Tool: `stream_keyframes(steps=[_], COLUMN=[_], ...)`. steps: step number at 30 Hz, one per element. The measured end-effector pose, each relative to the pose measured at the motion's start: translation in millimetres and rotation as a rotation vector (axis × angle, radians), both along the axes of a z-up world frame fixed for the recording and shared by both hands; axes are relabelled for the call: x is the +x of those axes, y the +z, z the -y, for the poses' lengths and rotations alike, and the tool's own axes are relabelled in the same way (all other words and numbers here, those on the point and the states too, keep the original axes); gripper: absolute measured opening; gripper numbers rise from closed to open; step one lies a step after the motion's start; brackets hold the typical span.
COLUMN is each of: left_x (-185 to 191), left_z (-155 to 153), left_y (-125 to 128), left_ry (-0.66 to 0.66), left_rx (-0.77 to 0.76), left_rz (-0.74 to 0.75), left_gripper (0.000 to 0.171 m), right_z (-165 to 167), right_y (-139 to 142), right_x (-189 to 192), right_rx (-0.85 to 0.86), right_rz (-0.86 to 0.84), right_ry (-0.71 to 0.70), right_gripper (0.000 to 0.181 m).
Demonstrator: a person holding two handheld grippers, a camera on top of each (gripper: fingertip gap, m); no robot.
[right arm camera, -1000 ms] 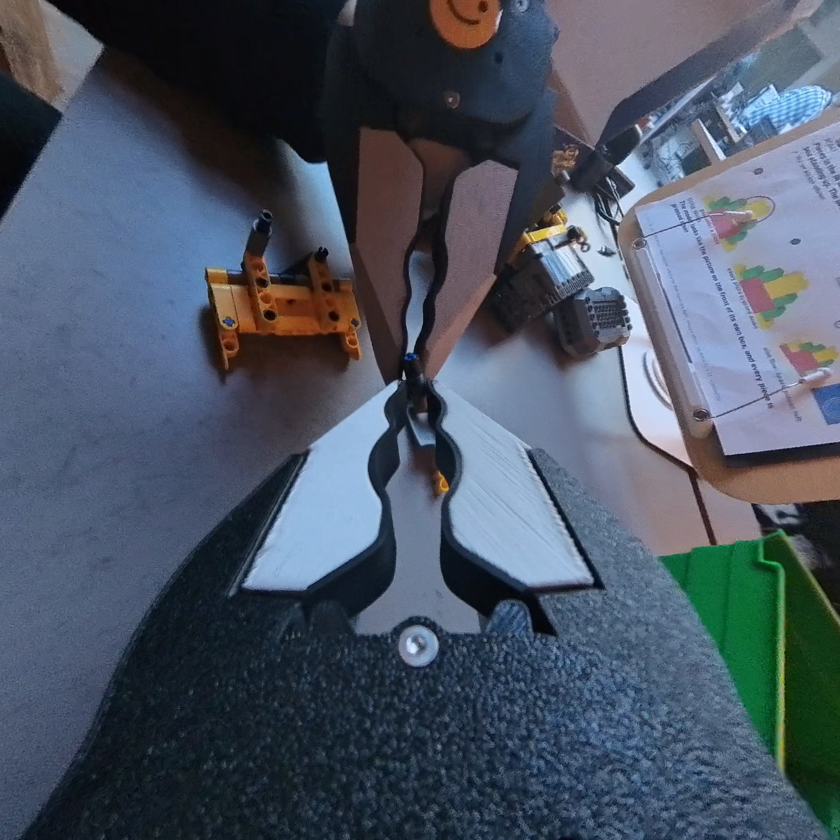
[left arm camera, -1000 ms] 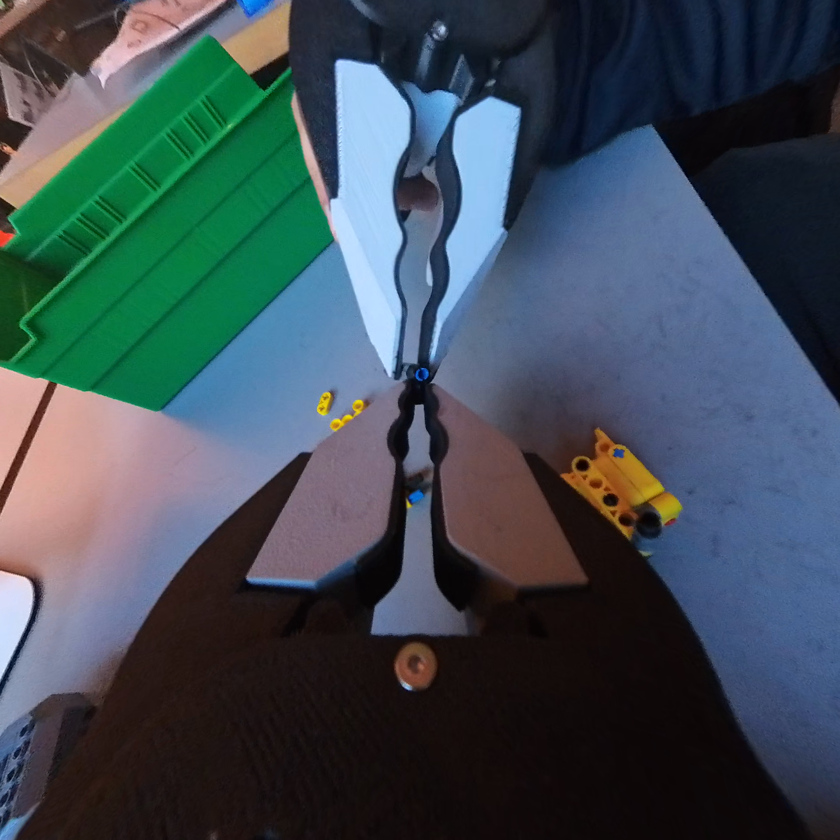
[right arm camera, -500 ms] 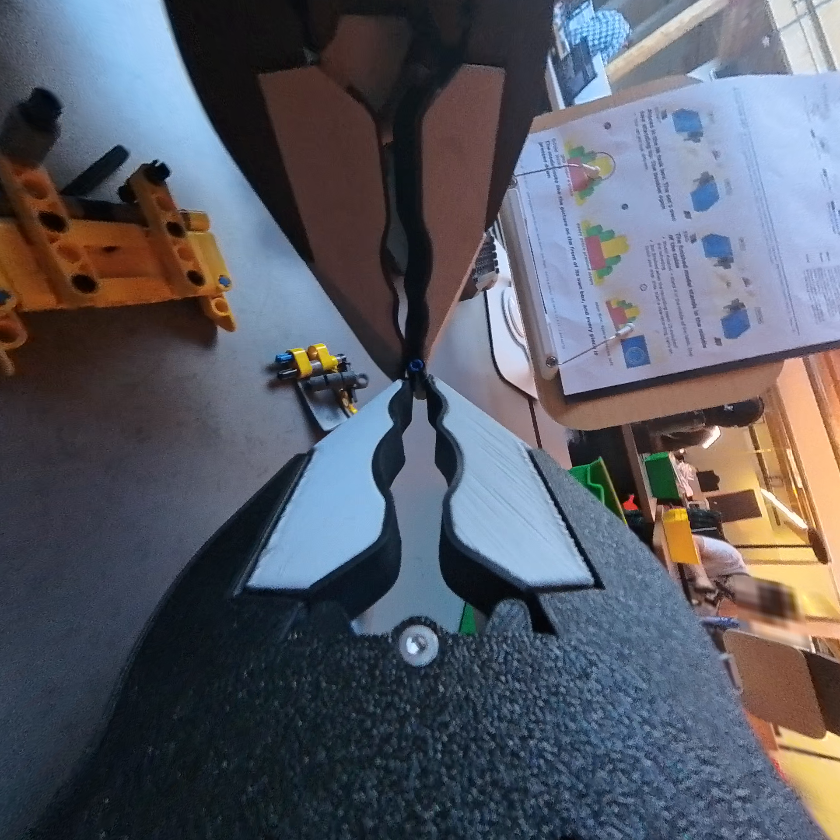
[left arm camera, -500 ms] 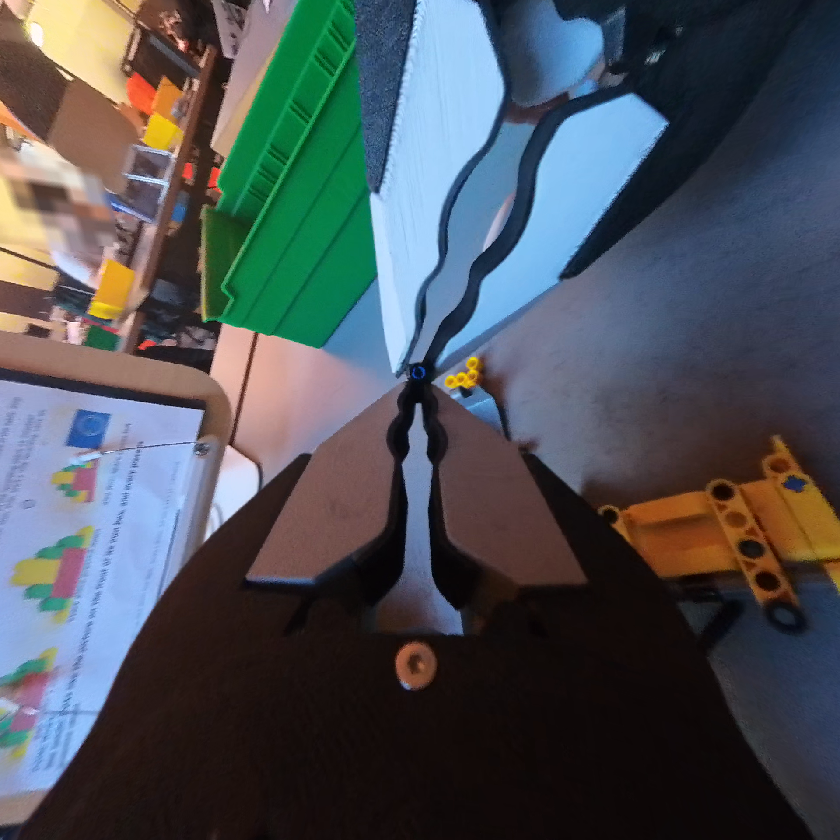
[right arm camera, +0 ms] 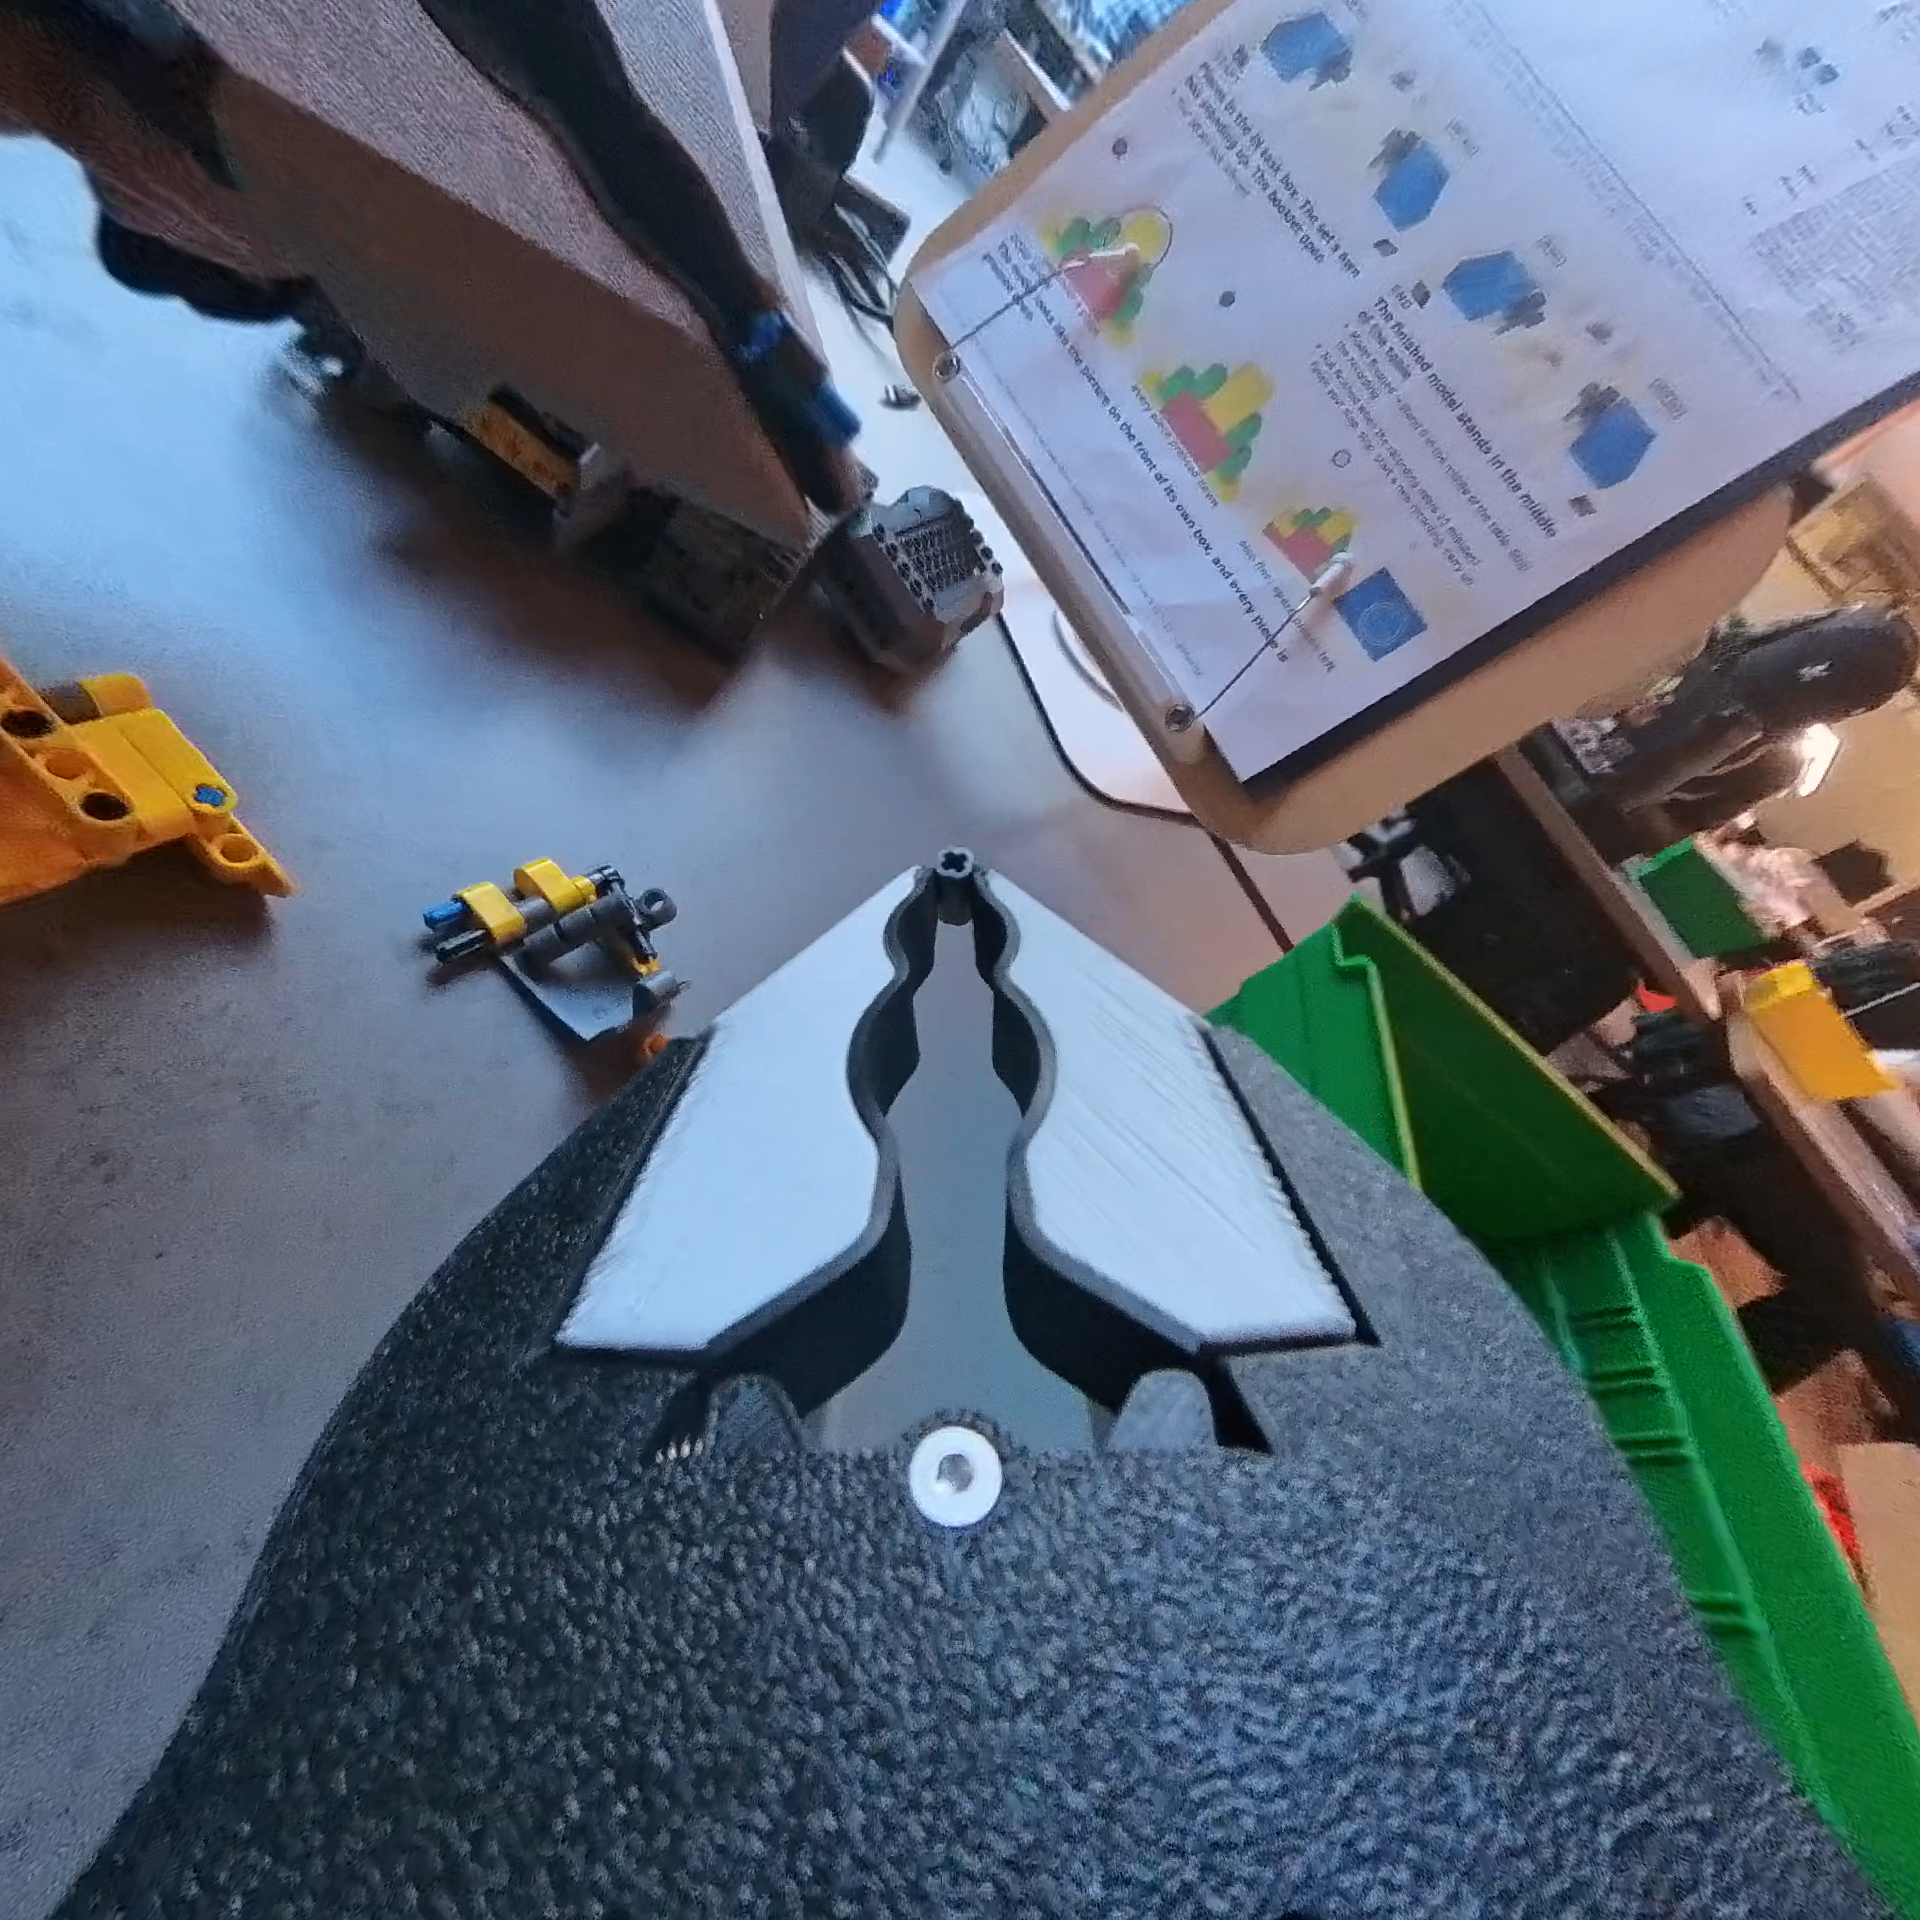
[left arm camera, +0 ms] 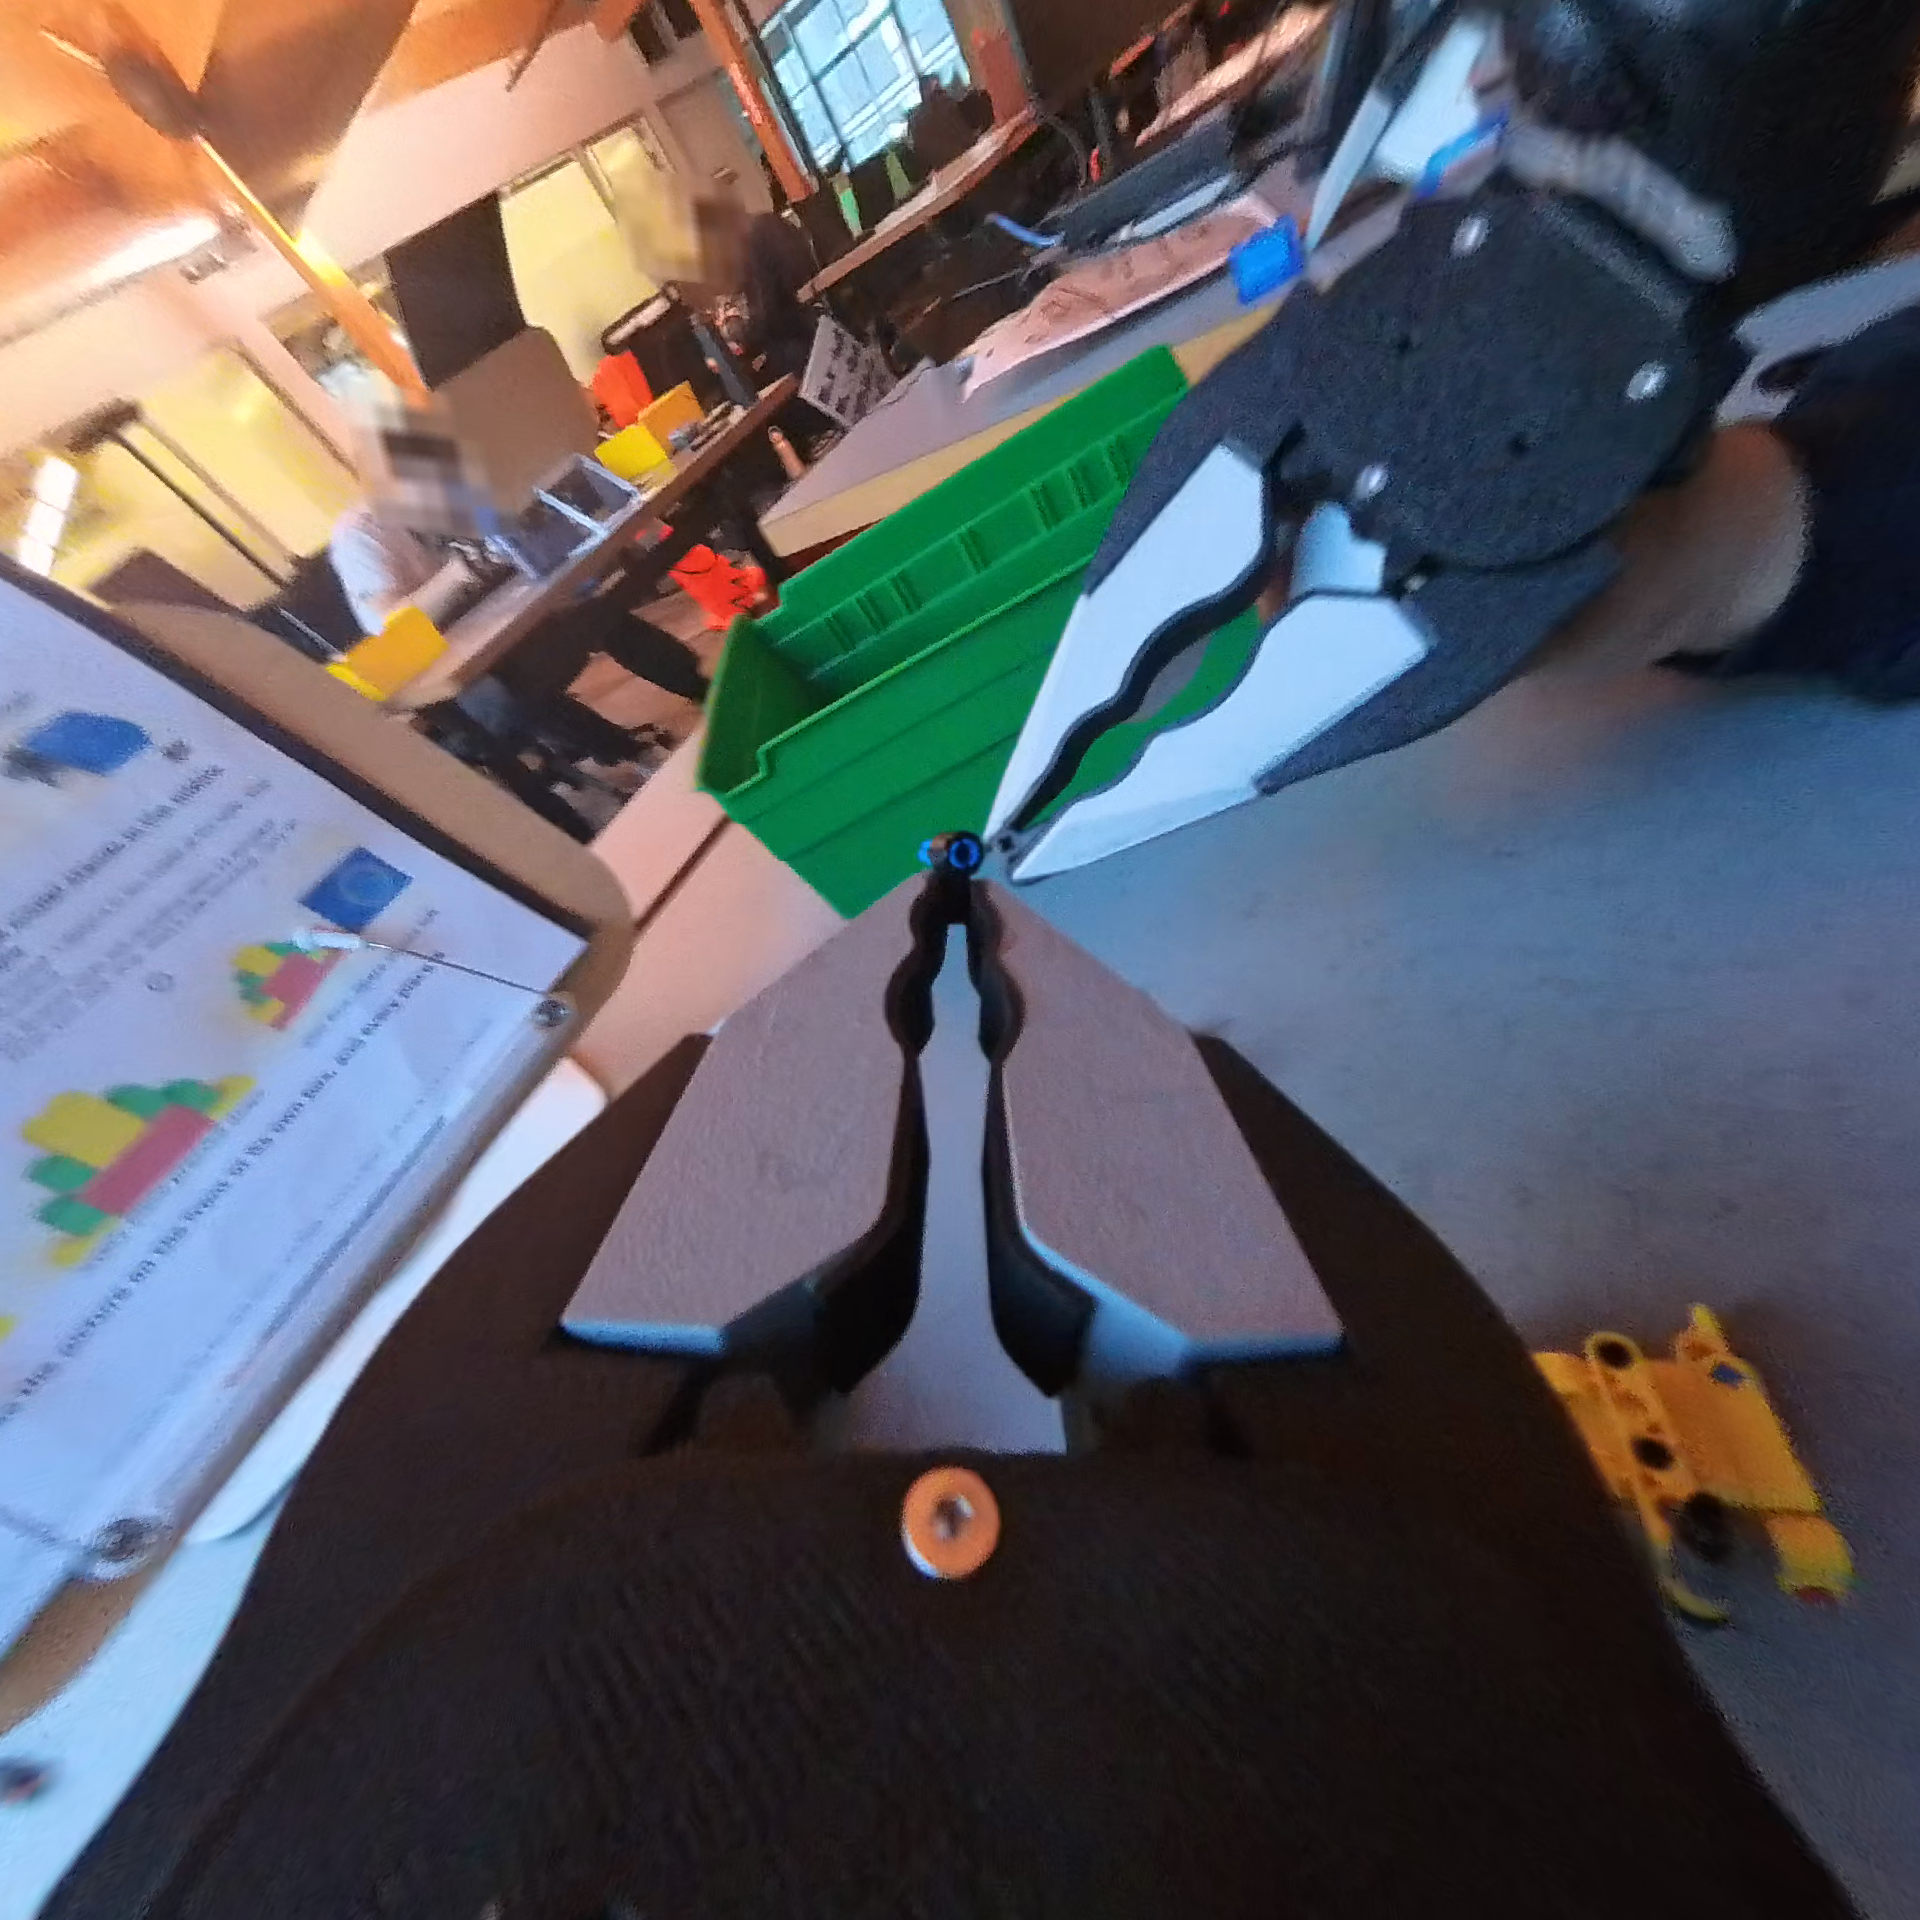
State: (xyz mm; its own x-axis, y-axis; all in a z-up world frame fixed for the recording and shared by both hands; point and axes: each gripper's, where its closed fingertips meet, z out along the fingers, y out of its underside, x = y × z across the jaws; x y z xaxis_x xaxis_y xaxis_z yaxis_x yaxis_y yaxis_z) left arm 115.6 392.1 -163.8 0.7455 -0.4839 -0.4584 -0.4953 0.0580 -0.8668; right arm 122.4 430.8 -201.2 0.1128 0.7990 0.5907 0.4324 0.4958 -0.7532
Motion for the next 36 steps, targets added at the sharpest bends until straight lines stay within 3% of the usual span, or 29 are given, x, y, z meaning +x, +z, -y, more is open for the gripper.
stream_keyframes(steps=[6,12,17,23,27,29,33,36], left_x=[9,10,11,6,19,16,-4,-7], left_z=[-1,-3,-4,-10,-3,-5,-17,-20], left_y=[-19,-37,-38,-47,-46,-51,-73,-82], left_ry=[-0.113,-0.165,-0.199,-0.136,-0.205,-0.175,0.005,0.063], left_rx=[-0.239,-0.488,-0.534,-0.509,-0.522,-0.520,-0.425,-0.372], left_rz=[0.256,0.504,0.594,0.499,0.494,0.462,0.147,-0.024], left_gripper=[0.001,0.001,0.001,0.000,0.001,0.001,0.001,0.001], right_z=[-9,-14,-17,1,13,14,8,3], right_y=[-18,-61,-78,-58,-38,-29,-15,-10], right_x=[3,11,16,8,4,5,7,8], right_rx=[-0.059,-0.308,-0.375,-0.456,-0.515,-0.537,-0.590,-0.623], right_rz=[0.041,0.190,0.266,0.151,0.042,-0.003,-0.079,-0.121], right_ry=[-0.017,-0.015,-0.040,0.069,0.166,0.192,0.185,0.172], right_gripper=[0.004,0.005,0.018,0.018,0.018,0.018,0.018,0.022])
